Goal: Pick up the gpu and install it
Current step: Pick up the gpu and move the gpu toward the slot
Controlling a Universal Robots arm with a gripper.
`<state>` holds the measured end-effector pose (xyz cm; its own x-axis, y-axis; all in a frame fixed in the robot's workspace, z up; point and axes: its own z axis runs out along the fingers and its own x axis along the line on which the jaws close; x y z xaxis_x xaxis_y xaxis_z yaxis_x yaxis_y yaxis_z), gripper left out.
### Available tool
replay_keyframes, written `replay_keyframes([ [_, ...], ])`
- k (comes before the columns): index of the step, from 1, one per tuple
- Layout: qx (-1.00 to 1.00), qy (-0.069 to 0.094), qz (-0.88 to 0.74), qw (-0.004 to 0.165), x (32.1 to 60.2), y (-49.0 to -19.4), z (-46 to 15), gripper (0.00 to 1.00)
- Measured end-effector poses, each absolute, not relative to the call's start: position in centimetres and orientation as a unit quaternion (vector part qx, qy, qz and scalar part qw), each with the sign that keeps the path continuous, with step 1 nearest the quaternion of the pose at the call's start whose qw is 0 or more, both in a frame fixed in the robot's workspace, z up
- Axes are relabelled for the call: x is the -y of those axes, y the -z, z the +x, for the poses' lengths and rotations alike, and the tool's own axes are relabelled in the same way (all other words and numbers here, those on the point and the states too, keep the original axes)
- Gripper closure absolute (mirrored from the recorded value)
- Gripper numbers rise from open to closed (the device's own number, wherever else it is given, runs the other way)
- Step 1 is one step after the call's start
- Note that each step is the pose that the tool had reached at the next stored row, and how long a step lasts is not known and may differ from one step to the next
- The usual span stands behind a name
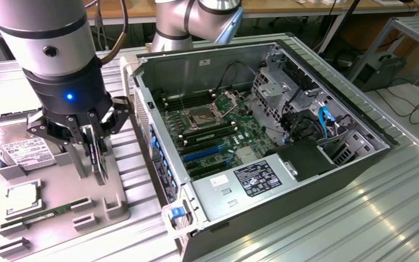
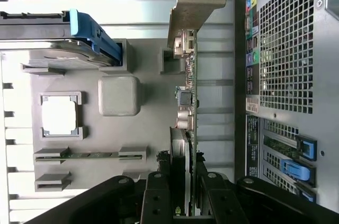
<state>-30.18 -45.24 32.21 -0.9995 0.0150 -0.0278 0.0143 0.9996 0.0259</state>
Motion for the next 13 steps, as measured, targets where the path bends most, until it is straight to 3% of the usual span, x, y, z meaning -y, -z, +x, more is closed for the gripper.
replay_keyframes([
  [13, -1.0, -0.013, 0.007, 0.014, 45.2, -35.1, -30.2, 0.73],
])
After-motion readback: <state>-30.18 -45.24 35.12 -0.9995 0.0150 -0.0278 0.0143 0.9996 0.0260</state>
